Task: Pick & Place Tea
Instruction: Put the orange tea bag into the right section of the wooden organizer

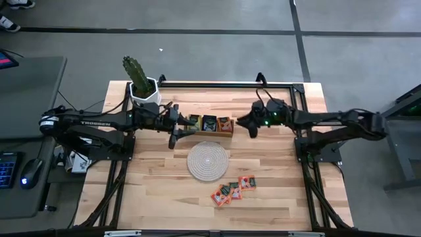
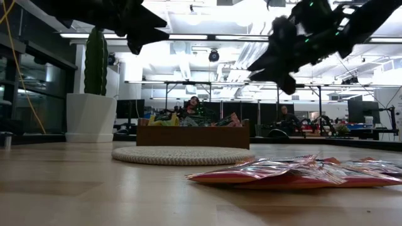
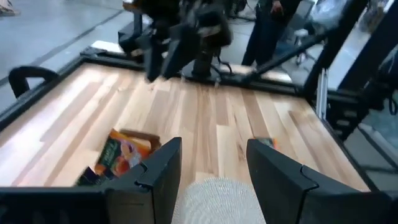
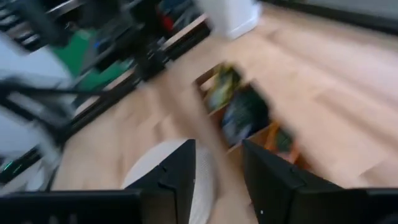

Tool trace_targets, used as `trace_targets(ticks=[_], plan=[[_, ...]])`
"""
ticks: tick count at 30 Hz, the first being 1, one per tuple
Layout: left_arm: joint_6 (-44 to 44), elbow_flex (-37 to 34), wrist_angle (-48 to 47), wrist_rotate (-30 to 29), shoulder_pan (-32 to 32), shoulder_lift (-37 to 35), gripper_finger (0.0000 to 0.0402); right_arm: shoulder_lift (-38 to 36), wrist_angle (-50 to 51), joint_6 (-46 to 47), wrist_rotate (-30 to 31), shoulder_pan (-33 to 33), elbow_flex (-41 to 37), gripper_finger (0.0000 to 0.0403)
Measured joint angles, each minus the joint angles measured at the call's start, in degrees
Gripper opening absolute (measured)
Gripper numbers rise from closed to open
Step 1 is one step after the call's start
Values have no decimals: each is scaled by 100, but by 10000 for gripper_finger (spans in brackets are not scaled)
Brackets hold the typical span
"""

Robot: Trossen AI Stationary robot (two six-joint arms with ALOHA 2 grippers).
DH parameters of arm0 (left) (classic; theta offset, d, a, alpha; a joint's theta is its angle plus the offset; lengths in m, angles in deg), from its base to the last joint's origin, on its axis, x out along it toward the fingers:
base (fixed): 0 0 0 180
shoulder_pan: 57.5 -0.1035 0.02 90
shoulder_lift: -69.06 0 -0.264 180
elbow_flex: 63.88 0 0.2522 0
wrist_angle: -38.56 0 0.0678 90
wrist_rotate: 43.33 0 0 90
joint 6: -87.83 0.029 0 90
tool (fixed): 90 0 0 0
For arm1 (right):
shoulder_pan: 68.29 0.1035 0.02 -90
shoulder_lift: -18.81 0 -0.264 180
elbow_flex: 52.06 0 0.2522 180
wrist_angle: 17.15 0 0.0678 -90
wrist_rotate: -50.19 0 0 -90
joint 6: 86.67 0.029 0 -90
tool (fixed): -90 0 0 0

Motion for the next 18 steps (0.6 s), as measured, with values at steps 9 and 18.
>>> trace_targets(ticks=[9,18], plan=[[-249,0,-55,-247,887,617,179,-604,783,170,418,1421,0,91],[-1264,0,935,-1128,2135,1881,179,-322,870,552,989,2732,0,72]])
